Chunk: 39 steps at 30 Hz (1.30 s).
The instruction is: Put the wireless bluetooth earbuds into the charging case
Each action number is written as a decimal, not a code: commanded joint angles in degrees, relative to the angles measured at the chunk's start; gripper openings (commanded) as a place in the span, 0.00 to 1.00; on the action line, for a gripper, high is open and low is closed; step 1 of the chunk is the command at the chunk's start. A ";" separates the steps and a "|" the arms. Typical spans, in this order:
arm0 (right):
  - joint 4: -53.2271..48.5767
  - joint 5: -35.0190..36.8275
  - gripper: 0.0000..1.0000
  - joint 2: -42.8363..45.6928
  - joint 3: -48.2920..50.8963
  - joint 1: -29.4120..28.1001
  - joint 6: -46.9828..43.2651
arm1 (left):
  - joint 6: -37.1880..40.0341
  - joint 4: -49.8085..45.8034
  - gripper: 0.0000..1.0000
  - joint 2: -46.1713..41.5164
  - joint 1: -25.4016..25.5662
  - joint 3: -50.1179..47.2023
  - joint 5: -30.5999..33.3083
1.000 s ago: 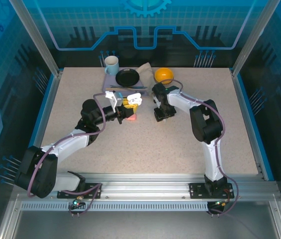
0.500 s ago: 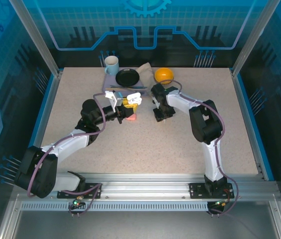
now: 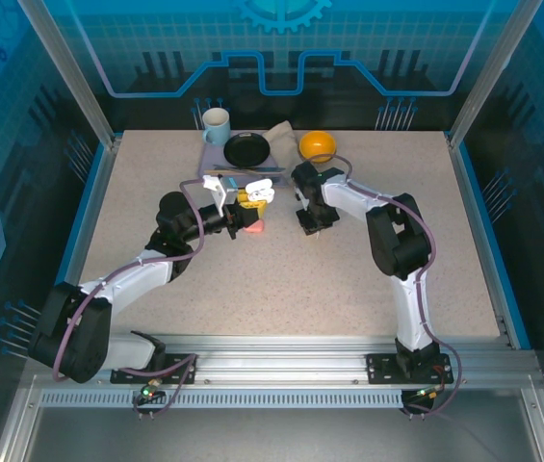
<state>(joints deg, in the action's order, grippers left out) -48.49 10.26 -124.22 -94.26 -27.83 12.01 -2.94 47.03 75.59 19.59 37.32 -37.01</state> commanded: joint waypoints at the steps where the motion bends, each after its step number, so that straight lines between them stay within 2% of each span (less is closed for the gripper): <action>1: -1.81 2.75 0.25 1.84 1.92 0.24 1.16 | -0.22 2.37 0.00 -0.65 -0.70 0.77 0.54; 14: 1.28 5.93 0.23 15.23 3.60 0.24 4.54 | 0.04 0.70 0.00 -0.46 -0.72 2.05 0.72; 26: 7.76 7.31 0.25 35.34 2.04 0.14 5.39 | -0.59 -2.44 0.00 1.81 -0.18 6.63 -2.90; 33: 19.19 2.94 0.27 46.12 5.18 -1.14 0.36 | -0.14 -5.96 0.00 4.53 1.44 11.37 -5.08; 39: 28.12 -2.75 0.27 51.50 8.78 -3.10 -5.78 | -0.95 -8.00 0.00 6.70 2.62 15.36 -5.72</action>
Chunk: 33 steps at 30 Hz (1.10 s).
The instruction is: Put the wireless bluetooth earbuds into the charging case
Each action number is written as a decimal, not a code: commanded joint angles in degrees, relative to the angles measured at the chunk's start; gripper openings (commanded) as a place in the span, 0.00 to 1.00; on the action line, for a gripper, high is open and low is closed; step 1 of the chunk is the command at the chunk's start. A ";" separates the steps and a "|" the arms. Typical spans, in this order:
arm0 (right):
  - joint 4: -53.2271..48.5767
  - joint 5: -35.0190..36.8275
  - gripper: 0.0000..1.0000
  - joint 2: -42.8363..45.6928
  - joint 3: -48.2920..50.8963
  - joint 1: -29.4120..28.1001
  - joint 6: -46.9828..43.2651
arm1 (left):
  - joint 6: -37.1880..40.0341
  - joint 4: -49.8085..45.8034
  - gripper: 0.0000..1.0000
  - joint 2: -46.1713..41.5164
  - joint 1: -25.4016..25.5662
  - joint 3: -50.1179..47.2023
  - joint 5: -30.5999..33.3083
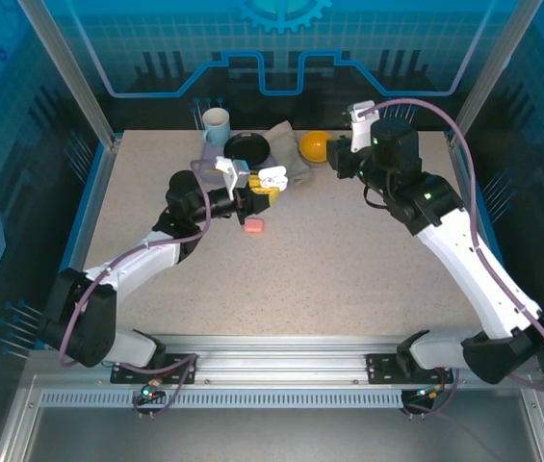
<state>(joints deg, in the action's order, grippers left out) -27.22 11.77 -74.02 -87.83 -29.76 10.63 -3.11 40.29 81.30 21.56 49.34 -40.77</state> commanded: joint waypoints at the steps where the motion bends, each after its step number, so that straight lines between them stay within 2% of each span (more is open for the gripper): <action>1: 8.12 -5.43 0.27 1.99 3.24 -1.30 -5.11 | -0.89 -2.14 0.00 1.18 0.79 4.19 -2.00; 10: 13.25 -11.60 0.27 3.41 6.79 -2.13 -7.47 | -0.64 -16.08 0.00 3.07 3.15 14.27 -3.55; 25: 11.92 -17.77 0.27 1.64 7.01 -2.75 -6.23 | -0.54 -15.56 0.00 3.86 3.93 15.01 -3.35; 33: 11.40 -17.85 0.27 0.76 8.18 -2.92 -6.19 | -0.38 -14.45 0.00 3.38 3.93 14.56 -2.98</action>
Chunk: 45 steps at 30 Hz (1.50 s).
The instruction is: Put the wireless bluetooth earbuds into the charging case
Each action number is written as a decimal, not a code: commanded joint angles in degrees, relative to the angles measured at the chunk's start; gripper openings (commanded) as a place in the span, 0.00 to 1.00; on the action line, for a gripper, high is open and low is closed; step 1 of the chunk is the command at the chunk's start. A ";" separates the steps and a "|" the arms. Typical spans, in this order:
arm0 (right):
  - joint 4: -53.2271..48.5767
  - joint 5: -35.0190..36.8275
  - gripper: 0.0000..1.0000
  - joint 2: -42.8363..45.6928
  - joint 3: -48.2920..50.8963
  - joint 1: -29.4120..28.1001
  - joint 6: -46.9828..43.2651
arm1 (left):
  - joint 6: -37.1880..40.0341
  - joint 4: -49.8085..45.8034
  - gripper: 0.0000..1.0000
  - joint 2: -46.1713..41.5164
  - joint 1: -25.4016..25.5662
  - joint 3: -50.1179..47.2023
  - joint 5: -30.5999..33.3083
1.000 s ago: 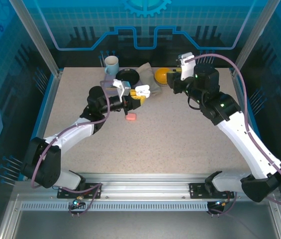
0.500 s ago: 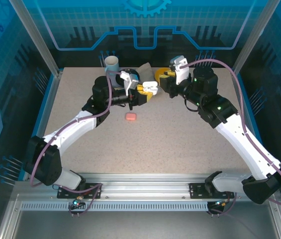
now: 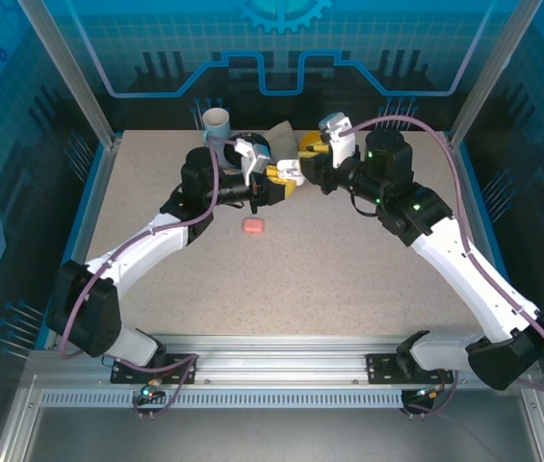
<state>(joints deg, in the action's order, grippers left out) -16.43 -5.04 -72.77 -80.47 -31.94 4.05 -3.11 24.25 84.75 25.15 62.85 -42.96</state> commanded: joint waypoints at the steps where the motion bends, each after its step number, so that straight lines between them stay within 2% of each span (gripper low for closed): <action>1: 0.45 -1.03 0.27 -0.59 0.76 -0.71 0.33 | -0.29 1.71 0.00 -0.21 0.33 1.00 -0.76; 32: 0.78 1.05 0.24 -1.99 3.25 1.03 0.30 | -0.05 2.47 0.00 -2.25 0.25 0.18 -0.29; 45: -1.76 1.92 0.25 -2.01 2.38 -2.40 -3.98 | -0.39 4.04 0.00 -2.19 0.18 -0.01 0.69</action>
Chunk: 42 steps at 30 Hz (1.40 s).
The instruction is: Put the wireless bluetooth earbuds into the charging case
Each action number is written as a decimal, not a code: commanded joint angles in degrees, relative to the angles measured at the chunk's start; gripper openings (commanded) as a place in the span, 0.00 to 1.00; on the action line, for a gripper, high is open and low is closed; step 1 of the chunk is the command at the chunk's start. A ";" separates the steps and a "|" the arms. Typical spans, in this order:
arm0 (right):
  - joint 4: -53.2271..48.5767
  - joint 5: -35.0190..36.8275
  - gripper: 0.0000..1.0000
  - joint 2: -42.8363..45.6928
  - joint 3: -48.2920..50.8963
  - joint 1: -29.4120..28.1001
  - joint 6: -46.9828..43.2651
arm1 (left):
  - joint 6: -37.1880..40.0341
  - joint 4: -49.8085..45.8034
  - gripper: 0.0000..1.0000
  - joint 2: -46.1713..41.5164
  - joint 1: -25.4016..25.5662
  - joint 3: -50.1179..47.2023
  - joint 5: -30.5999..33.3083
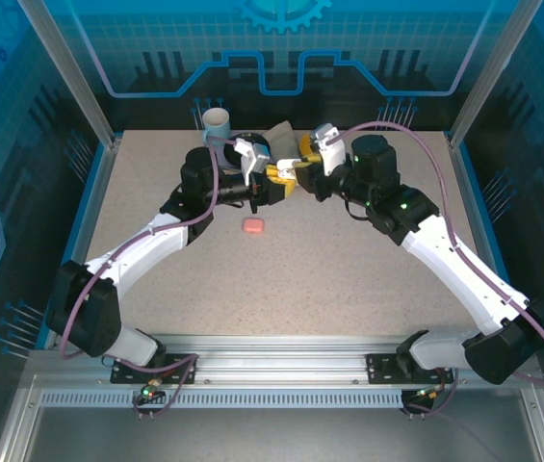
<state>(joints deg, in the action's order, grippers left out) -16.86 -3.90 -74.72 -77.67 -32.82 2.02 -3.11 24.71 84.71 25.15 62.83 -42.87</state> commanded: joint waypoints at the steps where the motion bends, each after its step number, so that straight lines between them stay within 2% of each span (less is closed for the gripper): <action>1: -1.36 0.99 0.26 -0.07 -0.50 -1.76 -2.16 | -0.40 3.53 0.00 -2.18 0.30 0.03 0.60; 9: -1.49 1.68 0.29 -0.45 -0.97 -2.43 -2.38 | -0.58 3.94 0.00 -1.92 0.30 -0.24 0.84; 19: -1.00 3.01 0.40 -0.09 -2.42 -2.60 -1.07 | -1.01 5.10 0.00 -1.57 0.29 -1.05 0.51; 28: -0.54 3.99 0.45 0.27 -3.57 -2.60 -0.28 | -0.94 5.35 0.00 -1.56 0.25 -1.55 0.50; 42: 0.59 3.25 0.65 0.08 -4.55 -1.25 3.63 | -0.80 5.52 0.00 -1.66 0.33 -2.12 0.51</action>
<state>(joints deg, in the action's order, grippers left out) -17.45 -0.25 -74.78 -80.25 -34.46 3.68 -3.14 27.92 84.71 25.15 61.60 -42.28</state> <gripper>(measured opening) 0.644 0.231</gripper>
